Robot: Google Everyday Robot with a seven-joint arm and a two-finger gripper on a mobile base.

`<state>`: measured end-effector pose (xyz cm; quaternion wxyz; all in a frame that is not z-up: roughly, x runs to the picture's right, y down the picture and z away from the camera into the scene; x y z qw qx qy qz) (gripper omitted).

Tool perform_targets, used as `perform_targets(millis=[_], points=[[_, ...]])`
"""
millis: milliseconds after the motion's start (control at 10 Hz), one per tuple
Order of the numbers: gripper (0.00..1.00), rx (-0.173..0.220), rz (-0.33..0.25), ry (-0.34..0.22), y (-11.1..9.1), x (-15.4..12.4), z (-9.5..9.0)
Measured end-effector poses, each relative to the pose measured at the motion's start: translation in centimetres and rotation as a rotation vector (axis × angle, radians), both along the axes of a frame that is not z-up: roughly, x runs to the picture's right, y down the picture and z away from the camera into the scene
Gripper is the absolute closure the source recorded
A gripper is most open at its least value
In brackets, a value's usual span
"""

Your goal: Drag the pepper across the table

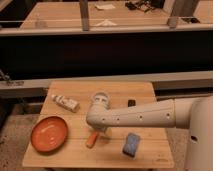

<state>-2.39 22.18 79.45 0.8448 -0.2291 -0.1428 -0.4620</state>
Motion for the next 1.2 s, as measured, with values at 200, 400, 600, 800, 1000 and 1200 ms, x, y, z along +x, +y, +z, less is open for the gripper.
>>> perform_targets(millis=[200, 400, 600, 800, 1000, 1200], points=[[0.27, -0.008, -0.002, -0.005, 0.2, 0.0, 0.2], [0.27, -0.015, -0.002, -0.011, 0.3, 0.0, 0.4], [0.27, -0.021, -0.002, -0.015, 0.4, 0.1, 0.7], [0.27, -0.028, -0.001, -0.020, 0.5, 0.2, 0.9], [0.27, -0.035, 0.000, -0.022, 0.6, 0.2, 1.1], [0.27, -0.042, -0.004, -0.027, 0.7, 0.0, 1.4]])
